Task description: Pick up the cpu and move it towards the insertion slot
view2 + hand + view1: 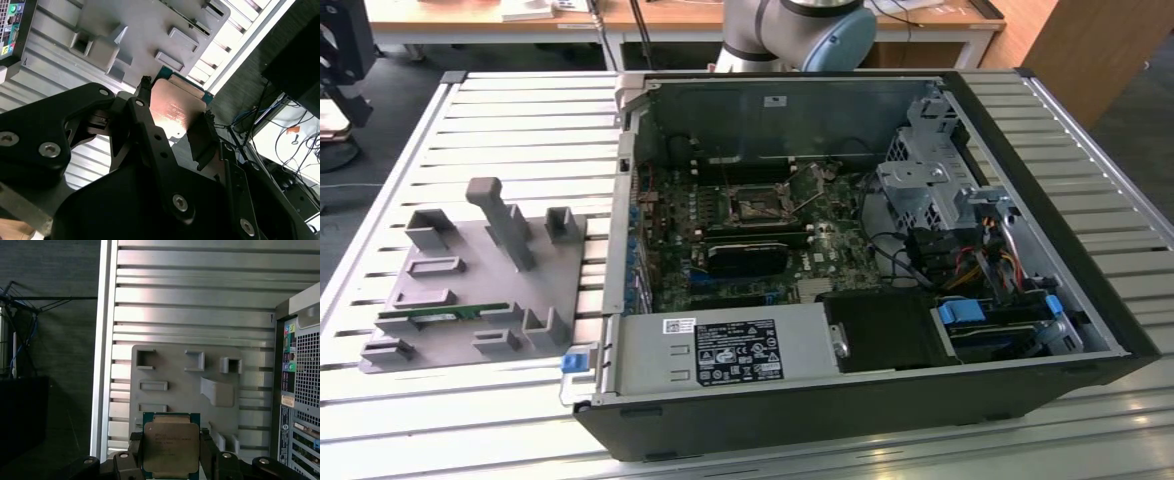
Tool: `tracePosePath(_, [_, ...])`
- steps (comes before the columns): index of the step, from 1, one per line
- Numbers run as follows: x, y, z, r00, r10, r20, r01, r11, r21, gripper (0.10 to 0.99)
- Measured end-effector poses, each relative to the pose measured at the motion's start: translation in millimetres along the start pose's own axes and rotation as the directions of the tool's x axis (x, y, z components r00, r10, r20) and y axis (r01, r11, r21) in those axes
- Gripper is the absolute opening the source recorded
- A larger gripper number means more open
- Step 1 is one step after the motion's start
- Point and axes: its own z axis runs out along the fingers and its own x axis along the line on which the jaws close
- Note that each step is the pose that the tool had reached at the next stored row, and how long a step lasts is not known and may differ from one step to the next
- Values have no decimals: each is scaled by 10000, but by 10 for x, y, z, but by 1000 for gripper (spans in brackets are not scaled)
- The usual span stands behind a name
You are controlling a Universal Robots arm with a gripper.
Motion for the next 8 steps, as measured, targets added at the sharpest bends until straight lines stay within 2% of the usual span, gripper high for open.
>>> tracePosePath(8, [-53,-1,-19,10000,1,-86,-1,10000,-3,541])
